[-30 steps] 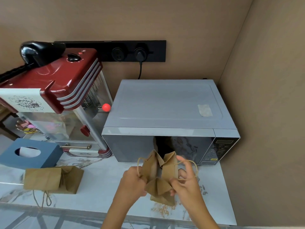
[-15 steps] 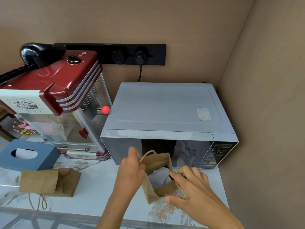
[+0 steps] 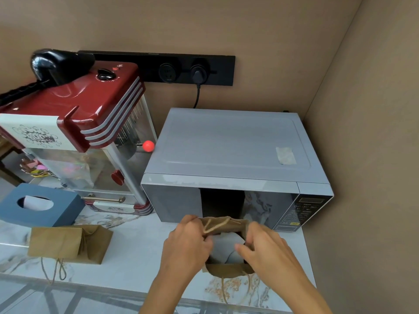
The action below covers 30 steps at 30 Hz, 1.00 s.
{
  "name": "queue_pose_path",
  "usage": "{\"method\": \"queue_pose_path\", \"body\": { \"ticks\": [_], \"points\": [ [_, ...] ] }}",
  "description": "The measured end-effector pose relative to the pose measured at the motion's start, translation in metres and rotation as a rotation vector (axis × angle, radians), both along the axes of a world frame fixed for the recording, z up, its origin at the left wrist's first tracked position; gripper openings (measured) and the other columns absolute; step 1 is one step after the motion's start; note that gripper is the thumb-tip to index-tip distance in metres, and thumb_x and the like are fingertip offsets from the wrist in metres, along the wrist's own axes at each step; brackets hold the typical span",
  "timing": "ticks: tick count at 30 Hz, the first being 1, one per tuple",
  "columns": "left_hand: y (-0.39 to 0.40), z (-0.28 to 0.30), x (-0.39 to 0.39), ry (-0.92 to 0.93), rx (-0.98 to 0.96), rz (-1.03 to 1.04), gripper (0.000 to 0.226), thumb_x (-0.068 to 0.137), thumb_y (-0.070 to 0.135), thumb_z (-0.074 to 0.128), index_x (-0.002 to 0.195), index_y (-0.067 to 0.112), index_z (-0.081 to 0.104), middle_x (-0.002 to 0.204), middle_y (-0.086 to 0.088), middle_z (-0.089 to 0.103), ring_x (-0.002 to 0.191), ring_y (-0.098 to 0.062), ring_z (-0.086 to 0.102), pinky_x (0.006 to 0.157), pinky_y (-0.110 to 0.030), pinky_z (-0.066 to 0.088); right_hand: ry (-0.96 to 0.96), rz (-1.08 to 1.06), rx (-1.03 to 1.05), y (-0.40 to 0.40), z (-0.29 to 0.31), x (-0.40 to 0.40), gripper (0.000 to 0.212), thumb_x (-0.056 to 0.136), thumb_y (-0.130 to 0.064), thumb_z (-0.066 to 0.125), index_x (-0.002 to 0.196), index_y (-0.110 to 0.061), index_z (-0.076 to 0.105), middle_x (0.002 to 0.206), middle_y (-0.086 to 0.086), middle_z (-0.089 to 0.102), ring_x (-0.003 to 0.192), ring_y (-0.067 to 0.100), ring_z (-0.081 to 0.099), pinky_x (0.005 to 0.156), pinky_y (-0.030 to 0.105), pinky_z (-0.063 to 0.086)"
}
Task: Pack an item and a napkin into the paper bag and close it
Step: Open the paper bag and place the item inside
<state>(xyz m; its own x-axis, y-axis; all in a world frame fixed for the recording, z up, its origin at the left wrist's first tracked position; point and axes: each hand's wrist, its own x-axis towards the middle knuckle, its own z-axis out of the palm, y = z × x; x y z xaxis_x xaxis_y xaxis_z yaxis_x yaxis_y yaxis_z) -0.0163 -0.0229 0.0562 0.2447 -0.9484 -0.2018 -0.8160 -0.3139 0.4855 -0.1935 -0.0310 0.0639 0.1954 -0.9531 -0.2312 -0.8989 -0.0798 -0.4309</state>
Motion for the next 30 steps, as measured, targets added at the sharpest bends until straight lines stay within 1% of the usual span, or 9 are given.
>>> {"method": "queue_pose_path", "body": {
  "ticks": [3, 7, 10, 12, 16, 20, 24, 27, 30],
  "points": [
    [0.004, -0.005, 0.010, -0.049, 0.029, -0.063, 0.042, 0.078, 0.006, 0.052, 0.113, 0.030, 0.055, 0.123, 0.007, 0.058, 0.093, -0.029, 0.062, 0.079, -0.041, 0.054, 0.042, -0.056, -0.039, 0.002, -0.001, -0.006, 0.018, 0.088, -0.015, 0.045, 0.085, -0.031, 0.036, 0.094, -0.005, 0.045, 0.079, 0.023, 0.051, 0.065, 0.036, 0.046],
    [0.011, -0.008, 0.010, 0.040, 0.059, -0.118, 0.068, 0.075, 0.000, 0.049, 0.131, 0.038, 0.040, 0.138, 0.012, 0.046, 0.106, -0.026, 0.059, 0.089, -0.041, 0.051, 0.178, 0.103, -0.228, 0.004, 0.005, -0.011, 0.041, 0.062, 0.009, 0.050, 0.088, -0.022, 0.048, 0.099, -0.003, 0.038, 0.085, 0.019, 0.043, 0.060, 0.030, 0.047],
    [0.015, -0.011, 0.006, 0.069, 0.071, -0.161, 0.071, 0.078, 0.000, 0.052, 0.133, 0.040, 0.032, 0.141, 0.013, 0.040, 0.105, -0.026, 0.059, 0.090, -0.041, 0.052, 0.199, 0.438, -0.426, 0.004, 0.015, -0.010, 0.031, 0.073, 0.003, 0.038, 0.086, -0.013, 0.061, 0.119, 0.000, 0.049, 0.104, 0.023, 0.045, 0.078, 0.026, 0.044],
    [0.016, -0.011, 0.006, 0.086, 0.079, -0.179, 0.072, 0.079, 0.000, 0.053, 0.133, 0.040, 0.029, 0.143, 0.013, 0.036, 0.104, -0.026, 0.060, 0.090, -0.041, 0.052, 0.195, 0.585, -0.347, 0.003, 0.017, -0.014, 0.033, 0.085, -0.006, 0.032, 0.089, -0.012, 0.064, 0.119, -0.001, 0.056, 0.109, 0.020, 0.051, 0.083, 0.028, 0.047],
    [0.018, -0.007, 0.006, 0.106, 0.081, -0.217, 0.073, 0.079, -0.002, 0.053, 0.135, 0.039, 0.028, 0.147, 0.014, 0.031, 0.104, -0.027, 0.061, 0.090, -0.042, 0.053, 0.517, 0.836, -0.107, -0.004, 0.020, -0.012, 0.046, 0.062, 0.017, 0.038, 0.095, -0.009, 0.058, 0.099, 0.010, 0.057, 0.085, 0.034, 0.059, 0.054, 0.038, 0.039],
    [0.020, -0.001, 0.000, 0.108, 0.106, -0.258, 0.081, 0.078, -0.005, 0.053, 0.139, 0.040, 0.025, 0.154, 0.016, 0.023, 0.104, -0.026, 0.061, 0.089, -0.038, 0.053, 0.661, 0.733, 0.083, -0.018, 0.017, 0.009, 0.022, 0.087, 0.002, 0.055, 0.107, -0.005, 0.059, 0.105, 0.019, 0.061, 0.092, 0.038, 0.062, 0.061, 0.038, 0.039],
    [0.020, 0.002, -0.004, 0.120, 0.124, -0.264, 0.083, 0.075, -0.007, 0.049, 0.139, 0.039, 0.023, 0.154, 0.017, 0.018, 0.098, -0.028, 0.061, 0.084, -0.040, 0.054, 0.696, 0.607, 0.324, -0.031, -0.008, 0.038, 0.028, 0.087, -0.001, 0.058, 0.115, -0.004, 0.062, 0.116, 0.020, 0.062, 0.102, 0.036, 0.063, 0.070, 0.036, 0.047],
    [0.021, -0.001, -0.006, 0.120, 0.107, -0.251, 0.080, 0.075, -0.006, 0.049, 0.137, 0.038, 0.023, 0.147, 0.014, 0.023, 0.086, -0.028, 0.062, 0.072, -0.039, 0.054, 0.535, 0.198, 0.567, -0.043, -0.031, 0.051, 0.032, 0.088, -0.002, 0.058, 0.120, -0.004, 0.057, 0.128, 0.017, 0.059, 0.111, 0.033, 0.062, 0.076, 0.033, 0.049],
    [0.023, -0.006, -0.011, 0.123, 0.096, -0.225, 0.074, 0.077, -0.003, 0.052, 0.132, 0.036, 0.022, 0.141, 0.010, 0.026, 0.082, -0.028, 0.063, 0.073, -0.041, 0.057, 0.146, -0.424, 0.840, -0.048, -0.056, 0.052, 0.018, 0.097, -0.010, 0.049, 0.108, -0.002, 0.060, 0.125, 0.018, 0.063, 0.110, 0.031, 0.065, 0.085, 0.030, 0.057]
  ]
}}
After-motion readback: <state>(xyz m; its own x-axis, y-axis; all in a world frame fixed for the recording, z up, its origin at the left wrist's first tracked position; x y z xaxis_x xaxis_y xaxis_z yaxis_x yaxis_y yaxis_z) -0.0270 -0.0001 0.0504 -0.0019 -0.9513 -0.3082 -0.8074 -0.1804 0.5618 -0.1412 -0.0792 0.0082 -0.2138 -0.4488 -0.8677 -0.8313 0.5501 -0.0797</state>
